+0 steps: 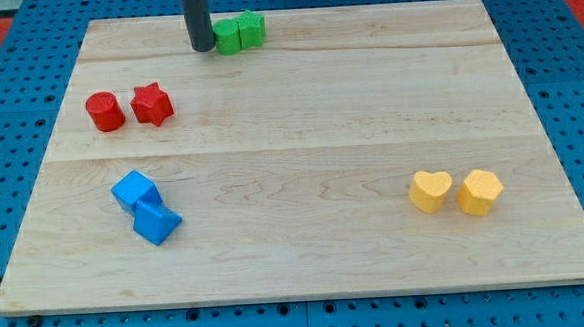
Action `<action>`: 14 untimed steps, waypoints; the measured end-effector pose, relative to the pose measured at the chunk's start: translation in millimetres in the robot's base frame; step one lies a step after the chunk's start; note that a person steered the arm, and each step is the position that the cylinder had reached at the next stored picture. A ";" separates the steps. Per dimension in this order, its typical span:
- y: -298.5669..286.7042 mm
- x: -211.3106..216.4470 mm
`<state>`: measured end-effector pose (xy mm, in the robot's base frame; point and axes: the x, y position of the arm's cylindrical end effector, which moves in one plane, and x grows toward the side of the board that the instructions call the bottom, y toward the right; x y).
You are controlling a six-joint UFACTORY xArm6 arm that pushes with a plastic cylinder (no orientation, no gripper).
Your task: Move the green circle into the green star to the top center
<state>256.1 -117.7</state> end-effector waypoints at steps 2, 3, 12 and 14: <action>40.4 -9.6; 60.5 -28.4; 269.6 22.0; 281.1 -64.9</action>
<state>191.2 163.4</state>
